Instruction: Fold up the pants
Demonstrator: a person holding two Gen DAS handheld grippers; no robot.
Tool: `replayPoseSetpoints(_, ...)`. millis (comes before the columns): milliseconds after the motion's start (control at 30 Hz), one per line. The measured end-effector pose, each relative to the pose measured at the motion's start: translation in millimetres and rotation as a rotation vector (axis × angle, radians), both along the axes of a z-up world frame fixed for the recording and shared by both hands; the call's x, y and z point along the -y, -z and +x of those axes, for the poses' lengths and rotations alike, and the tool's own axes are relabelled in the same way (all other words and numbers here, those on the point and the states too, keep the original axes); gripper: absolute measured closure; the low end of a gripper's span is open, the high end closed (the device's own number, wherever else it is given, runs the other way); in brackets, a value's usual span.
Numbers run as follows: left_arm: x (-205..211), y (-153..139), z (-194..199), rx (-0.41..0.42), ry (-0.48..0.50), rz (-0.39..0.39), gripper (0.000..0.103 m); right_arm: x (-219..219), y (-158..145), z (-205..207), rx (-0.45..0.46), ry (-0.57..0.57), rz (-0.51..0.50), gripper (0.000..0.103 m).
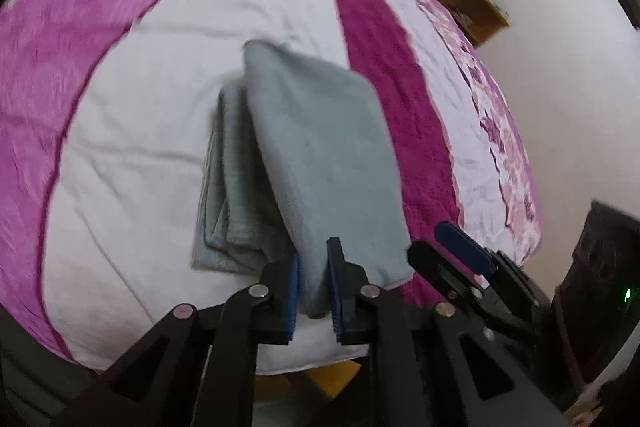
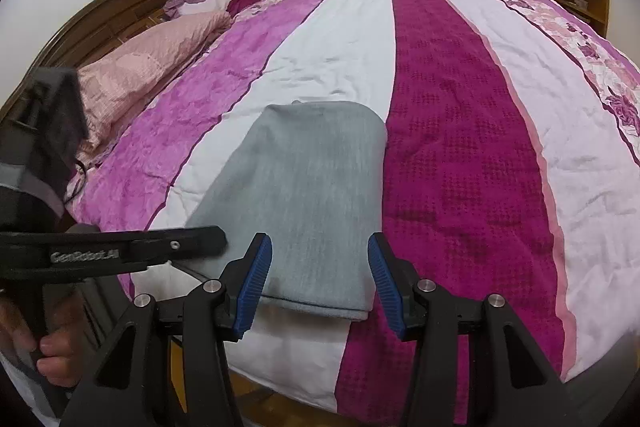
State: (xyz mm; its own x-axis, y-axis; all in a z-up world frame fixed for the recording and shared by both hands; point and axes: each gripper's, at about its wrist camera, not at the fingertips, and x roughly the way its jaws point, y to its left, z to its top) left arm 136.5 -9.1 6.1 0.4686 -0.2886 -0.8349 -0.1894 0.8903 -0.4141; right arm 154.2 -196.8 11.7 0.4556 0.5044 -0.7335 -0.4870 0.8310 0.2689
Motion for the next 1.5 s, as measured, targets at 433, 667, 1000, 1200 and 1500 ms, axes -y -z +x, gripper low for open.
replayPoseSetpoints(433, 56, -38, -2, 0.160, 0.098, 0.260, 0.091, 22, -3, -2, 0.015, 0.050, 0.028, 0.059)
replayPoseSetpoints(667, 58, -40, 1, 0.170, 0.108, 0.263, 0.091, 28, 0, -1, 0.004, 0.066, 0.033, 0.059)
replayPoseSetpoints(1000, 59, -40, 0, 0.178, 0.115, 0.263, 0.091, 27, 7, -5, -0.017, 0.066, 0.029, 0.058)
replayPoseSetpoints(1200, 53, -44, 7, 0.171, 0.129, 0.197, 0.091, 32, 8, -11, -0.018, 0.084, 0.026, 0.054)
replayPoseSetpoints(1500, 53, -72, 38, 0.238, 0.199, 0.178, 0.092, 20, 32, -24, -0.083, 0.118, -0.006, 0.049)
